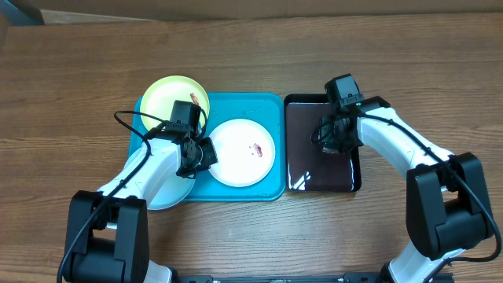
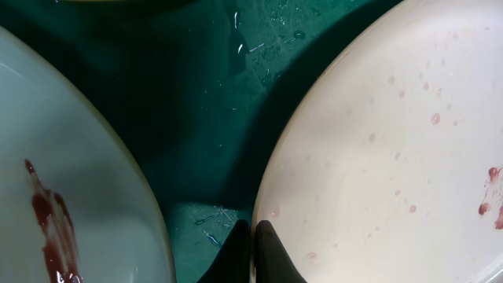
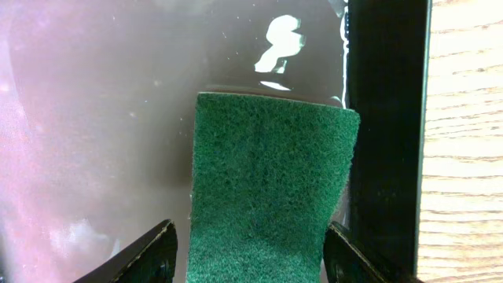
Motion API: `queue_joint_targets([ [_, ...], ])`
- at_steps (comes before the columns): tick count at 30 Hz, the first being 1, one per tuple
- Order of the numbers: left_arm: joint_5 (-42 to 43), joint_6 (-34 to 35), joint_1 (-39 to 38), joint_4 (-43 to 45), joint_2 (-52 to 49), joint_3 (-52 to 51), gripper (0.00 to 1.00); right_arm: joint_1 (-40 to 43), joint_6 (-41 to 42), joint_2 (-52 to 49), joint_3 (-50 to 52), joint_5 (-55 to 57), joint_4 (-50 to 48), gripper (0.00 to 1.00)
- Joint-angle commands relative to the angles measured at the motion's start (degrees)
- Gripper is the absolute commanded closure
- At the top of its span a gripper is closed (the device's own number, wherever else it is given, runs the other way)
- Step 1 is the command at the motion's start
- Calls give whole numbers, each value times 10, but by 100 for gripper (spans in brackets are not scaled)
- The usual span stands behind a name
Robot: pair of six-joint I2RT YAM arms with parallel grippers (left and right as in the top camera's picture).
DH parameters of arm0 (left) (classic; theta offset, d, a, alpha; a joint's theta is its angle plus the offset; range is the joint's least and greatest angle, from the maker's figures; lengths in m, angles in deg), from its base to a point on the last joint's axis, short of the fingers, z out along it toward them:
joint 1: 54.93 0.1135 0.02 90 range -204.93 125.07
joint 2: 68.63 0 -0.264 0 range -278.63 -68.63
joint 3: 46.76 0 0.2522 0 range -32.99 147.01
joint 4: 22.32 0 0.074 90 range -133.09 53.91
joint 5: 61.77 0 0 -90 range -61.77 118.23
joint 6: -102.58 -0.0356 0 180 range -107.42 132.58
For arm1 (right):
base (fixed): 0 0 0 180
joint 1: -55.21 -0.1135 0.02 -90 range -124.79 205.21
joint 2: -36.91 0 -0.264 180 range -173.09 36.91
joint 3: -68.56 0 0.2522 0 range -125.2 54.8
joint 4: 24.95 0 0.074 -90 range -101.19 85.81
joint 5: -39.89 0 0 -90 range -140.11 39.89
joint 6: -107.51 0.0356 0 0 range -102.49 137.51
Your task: Clean dirty plates on tray and stack at the side
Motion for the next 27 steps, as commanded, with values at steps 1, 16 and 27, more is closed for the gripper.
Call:
queue_joint_targets([
  [1,-8,-13,0,-5,-3,6,96,-1,22,3,19,10,-14,39],
  [16,-8,-13,0,-3,-3,6,96,0,37,3,34,10,-49,68],
  [27,-8,-13,0,-2,-3,6,96,-14,14,67,-13,10,9,96],
])
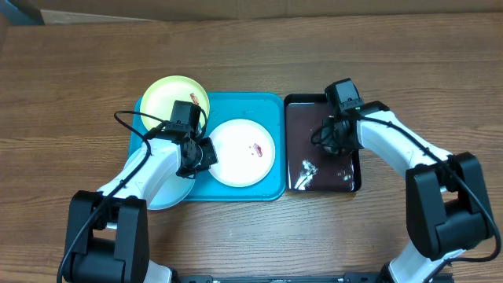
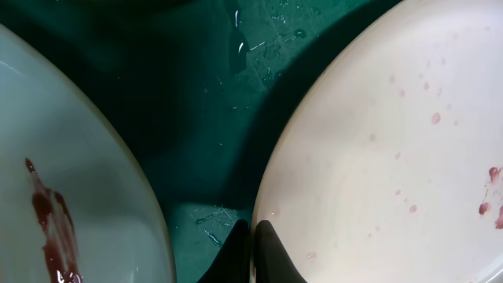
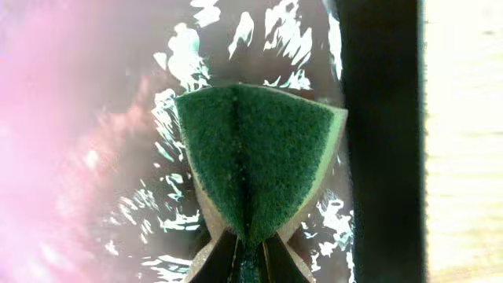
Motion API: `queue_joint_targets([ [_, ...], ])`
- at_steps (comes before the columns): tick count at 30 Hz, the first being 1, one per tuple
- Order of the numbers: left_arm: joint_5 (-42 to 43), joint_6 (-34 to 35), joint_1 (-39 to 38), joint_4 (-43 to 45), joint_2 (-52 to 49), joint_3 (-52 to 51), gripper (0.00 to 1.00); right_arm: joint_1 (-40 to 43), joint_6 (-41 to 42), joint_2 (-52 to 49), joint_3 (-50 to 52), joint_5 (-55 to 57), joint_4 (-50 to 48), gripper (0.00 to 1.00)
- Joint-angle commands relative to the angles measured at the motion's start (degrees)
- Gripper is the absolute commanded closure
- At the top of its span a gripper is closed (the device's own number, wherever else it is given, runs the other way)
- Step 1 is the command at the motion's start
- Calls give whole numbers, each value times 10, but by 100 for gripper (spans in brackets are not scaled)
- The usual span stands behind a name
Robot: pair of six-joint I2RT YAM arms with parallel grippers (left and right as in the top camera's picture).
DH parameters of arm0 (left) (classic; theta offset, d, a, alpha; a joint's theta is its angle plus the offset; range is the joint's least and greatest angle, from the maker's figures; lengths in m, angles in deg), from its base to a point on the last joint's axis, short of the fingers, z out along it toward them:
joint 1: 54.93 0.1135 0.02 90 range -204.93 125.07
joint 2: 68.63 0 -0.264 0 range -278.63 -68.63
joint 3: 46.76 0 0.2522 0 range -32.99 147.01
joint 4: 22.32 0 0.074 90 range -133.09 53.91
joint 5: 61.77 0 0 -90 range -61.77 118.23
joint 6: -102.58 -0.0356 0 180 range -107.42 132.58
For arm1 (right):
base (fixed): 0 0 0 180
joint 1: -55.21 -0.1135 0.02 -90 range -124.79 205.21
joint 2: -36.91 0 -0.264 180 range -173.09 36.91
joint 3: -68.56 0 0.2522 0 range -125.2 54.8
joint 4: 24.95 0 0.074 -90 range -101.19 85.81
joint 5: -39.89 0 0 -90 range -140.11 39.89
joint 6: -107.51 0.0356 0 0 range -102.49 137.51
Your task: Clean dirty plates on tray and stack at the side
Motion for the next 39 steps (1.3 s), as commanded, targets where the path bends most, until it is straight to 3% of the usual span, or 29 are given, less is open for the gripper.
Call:
queue_joint_targets([
  [1,-8,-13,0,0,-3,6,96,-17,-17,75,-28,9,14,96],
  [12,-8,-13,0,1,-3,6,96,-65,-25,212,-28,13,64,96],
  [39,-8,-6,0,28,-3,-3,96,-65,-31,208,-21,7,111,96],
])
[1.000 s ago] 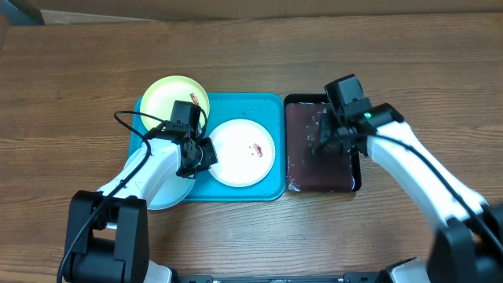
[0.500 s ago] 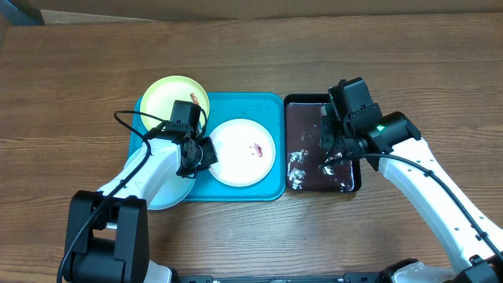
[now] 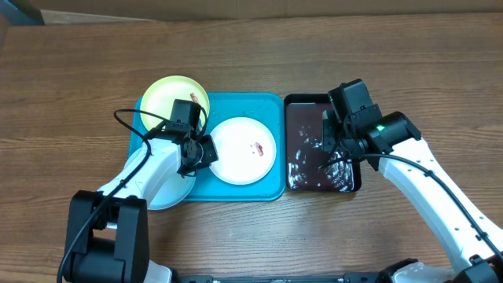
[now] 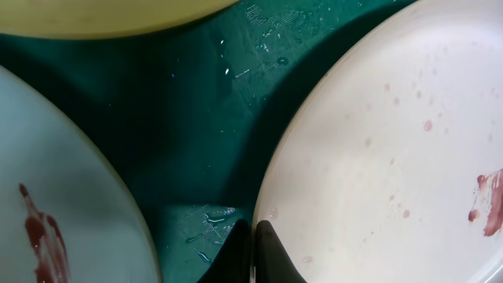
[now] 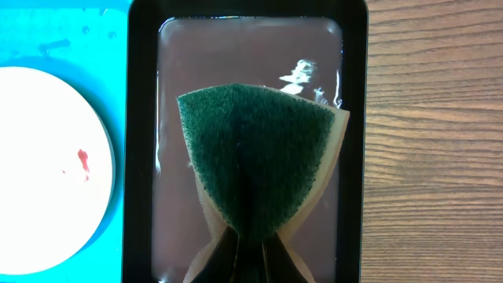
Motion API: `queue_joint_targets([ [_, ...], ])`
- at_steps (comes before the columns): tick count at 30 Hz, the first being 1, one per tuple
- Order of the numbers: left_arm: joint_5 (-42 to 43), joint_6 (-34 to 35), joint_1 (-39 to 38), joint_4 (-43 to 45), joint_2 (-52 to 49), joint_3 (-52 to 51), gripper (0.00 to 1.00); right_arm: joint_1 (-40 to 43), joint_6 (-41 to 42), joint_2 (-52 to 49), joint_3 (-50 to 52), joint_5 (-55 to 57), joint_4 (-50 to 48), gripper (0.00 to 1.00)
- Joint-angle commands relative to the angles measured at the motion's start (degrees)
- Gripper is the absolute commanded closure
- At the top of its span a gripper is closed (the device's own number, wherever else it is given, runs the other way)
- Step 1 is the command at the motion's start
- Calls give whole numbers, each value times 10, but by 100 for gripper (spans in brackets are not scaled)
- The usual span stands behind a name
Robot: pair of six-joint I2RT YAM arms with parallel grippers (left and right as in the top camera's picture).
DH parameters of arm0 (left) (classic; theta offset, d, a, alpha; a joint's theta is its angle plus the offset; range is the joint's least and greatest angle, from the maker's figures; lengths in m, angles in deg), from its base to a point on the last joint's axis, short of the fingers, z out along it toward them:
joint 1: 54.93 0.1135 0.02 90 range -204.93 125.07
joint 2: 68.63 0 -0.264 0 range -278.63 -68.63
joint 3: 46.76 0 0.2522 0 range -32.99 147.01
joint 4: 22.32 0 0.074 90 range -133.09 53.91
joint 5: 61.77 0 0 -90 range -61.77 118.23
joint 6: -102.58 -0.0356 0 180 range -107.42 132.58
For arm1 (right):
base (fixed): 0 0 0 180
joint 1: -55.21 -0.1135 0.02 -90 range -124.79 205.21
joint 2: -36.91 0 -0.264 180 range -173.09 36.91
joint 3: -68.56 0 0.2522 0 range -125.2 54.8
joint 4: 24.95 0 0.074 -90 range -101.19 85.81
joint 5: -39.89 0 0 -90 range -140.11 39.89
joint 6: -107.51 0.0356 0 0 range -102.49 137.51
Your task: Clean dirty plates on tray and stack at the side
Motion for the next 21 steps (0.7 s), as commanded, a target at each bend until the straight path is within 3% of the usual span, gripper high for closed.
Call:
queue_joint_targets([
  [1,-8,-1,0,3,-3,-4,96,-2,-3,-7,-3,0,-3,96],
  [13,-8,8,1,25,-3,-4,96,-2,-65,-69,38,2,-80,96],
  [17,-8,9,1,28,-3,-4,96,-2,-91,-69,-17,3,-29,96],
  [18,-8,8,0,26,-3,-4,96,-2,-90,-69,-37,2,-11,83],
  [19,-8,9,0,24,-3,-4,96,-2,-90,-69,-55,2,7,82],
  [21,-8,9,-1,20,-3,-4,96,-2,-90,-69,-88,2,38,90],
])
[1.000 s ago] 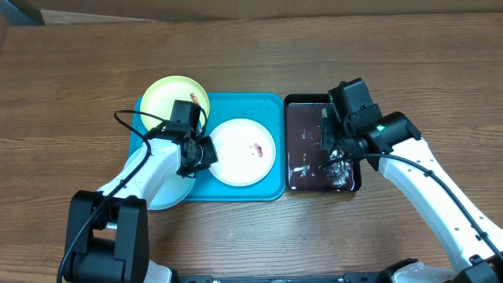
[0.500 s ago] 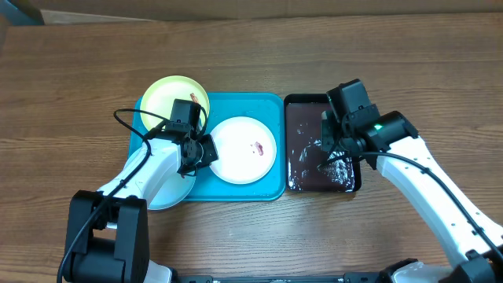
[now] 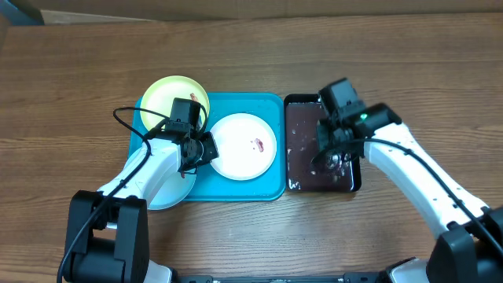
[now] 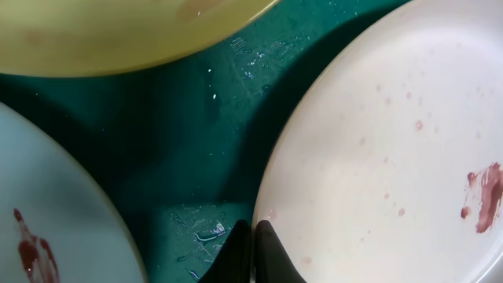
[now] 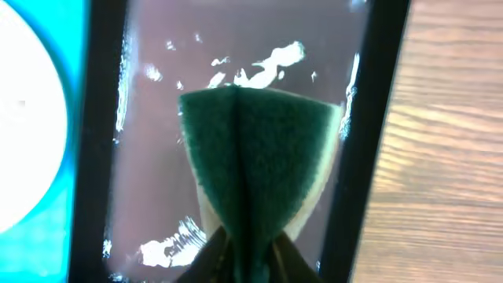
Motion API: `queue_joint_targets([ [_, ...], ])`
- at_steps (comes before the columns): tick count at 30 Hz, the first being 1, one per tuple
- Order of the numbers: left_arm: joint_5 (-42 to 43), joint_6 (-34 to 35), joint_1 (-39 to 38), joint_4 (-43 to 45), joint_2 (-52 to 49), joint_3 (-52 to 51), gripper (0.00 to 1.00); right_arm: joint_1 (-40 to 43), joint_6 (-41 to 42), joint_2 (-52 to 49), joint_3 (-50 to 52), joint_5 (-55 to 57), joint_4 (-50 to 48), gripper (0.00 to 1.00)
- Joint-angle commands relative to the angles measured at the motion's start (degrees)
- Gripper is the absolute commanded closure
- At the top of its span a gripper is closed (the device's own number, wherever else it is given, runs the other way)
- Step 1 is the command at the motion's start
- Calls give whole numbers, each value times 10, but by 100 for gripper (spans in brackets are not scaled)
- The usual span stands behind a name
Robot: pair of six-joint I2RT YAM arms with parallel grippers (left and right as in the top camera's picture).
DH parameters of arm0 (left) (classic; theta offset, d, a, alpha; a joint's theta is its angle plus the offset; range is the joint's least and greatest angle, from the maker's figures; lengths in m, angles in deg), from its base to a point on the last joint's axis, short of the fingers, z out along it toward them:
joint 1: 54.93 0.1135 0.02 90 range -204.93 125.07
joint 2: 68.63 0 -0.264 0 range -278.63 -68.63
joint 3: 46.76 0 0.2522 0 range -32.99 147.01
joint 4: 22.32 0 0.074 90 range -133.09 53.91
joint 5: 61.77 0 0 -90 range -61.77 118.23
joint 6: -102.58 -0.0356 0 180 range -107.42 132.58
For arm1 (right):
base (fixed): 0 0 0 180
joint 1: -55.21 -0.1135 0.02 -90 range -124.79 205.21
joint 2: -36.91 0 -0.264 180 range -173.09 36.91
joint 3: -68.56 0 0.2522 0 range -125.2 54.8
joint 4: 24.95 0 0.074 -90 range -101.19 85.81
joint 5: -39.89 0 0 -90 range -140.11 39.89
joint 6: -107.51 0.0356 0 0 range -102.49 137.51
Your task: Clean dirty plates on tray and stack at the side
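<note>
A white plate (image 3: 244,147) with a red smear lies in the middle of the blue tray (image 3: 271,189). My left gripper (image 4: 253,236) is shut on its near-left rim (image 4: 271,206). A yellow-green plate (image 3: 169,98) sits at the tray's far left. A pale plate (image 4: 47,212) with a red streak lies at the near left, partly under my left arm. A green sponge (image 5: 259,165) is folded and pinched in my shut right gripper (image 5: 250,248), just above the water in the black tub (image 3: 292,141).
The black tub (image 5: 102,118) stands right against the tray's right side and holds rippling water. Bare wooden table (image 3: 409,63) surrounds the tray and tub. My right arm reaches in from the right over the tub.
My right gripper, still holding the folded sponge, was high above the tub and is now much closer to the water. The left gripper and the white plate have shifted slightly towards the yellow-green plate.
At first my right gripper stood open around the sponge lying flat in the tub. Then it was shut on the sponge, folding it in the water. Later it held the sponge high above the tub, and now low again. My left gripper stayed pinched on the white plate's rim throughout.
</note>
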Motion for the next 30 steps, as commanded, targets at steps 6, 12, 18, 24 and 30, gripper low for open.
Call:
queue_joint_targets([
  [6,-8,17,0,-3,-3,-3,96,-2,2,5,-77,-11,33,96],
  [12,-8,17,0,-2,-3,-3,96,-2,1,-16,-26,-16,0,96],
  [18,-7,17,0,-2,-3,-3,96,-2,-1,-40,20,-6,-68,96],
  [24,-5,17,-1,-1,-3,-3,96,-2,-1,-40,-45,-11,-30,96],
  [30,-2,17,-1,1,-3,-3,96,-4,-1,-40,-151,-127,15,96],
])
